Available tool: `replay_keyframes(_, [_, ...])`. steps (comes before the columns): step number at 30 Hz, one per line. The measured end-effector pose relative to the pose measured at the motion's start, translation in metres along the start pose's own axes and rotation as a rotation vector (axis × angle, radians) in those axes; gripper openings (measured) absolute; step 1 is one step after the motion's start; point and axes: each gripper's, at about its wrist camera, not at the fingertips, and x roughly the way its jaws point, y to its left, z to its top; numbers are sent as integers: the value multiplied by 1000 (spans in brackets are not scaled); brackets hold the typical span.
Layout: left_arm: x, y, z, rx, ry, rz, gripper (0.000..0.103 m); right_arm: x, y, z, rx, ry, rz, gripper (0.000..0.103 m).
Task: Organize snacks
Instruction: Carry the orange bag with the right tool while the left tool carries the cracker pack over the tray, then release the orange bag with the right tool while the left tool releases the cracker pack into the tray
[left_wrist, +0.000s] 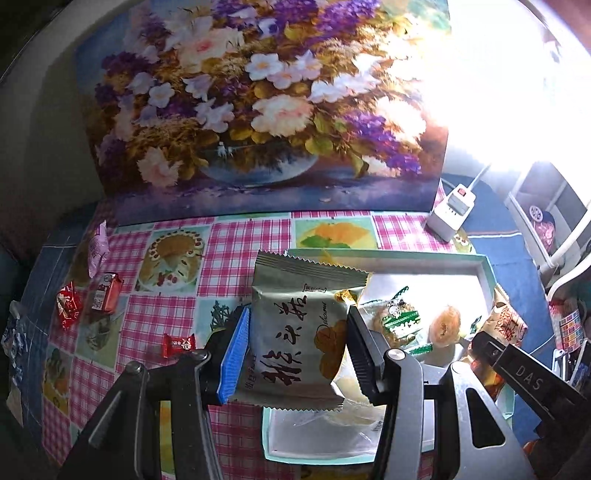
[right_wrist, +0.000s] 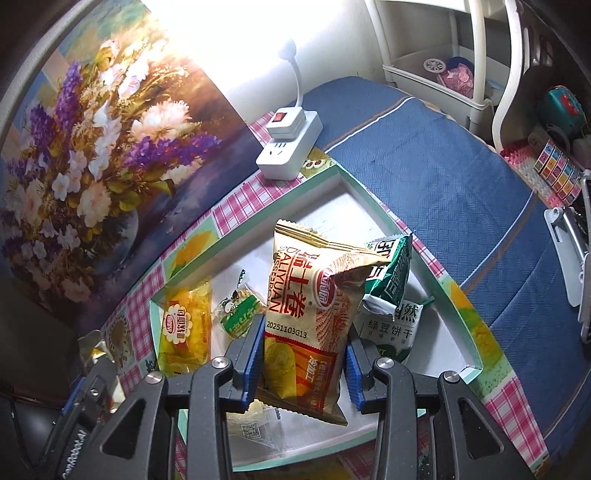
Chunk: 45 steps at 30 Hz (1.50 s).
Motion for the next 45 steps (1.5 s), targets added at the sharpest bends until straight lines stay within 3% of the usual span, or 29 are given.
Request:
replay_keyframes(18, [11,-22,3,47,-12,-26,53,3,1,1,-12,11,12,41])
replay_keyframes(36, [31,-36,-5,62,25,-82,54,21,0,0,-17,59,-5,41])
replay_keyframes(45, [28,-35,-5,67,20,-83,59,21,-2,0,-14,59,-8,41])
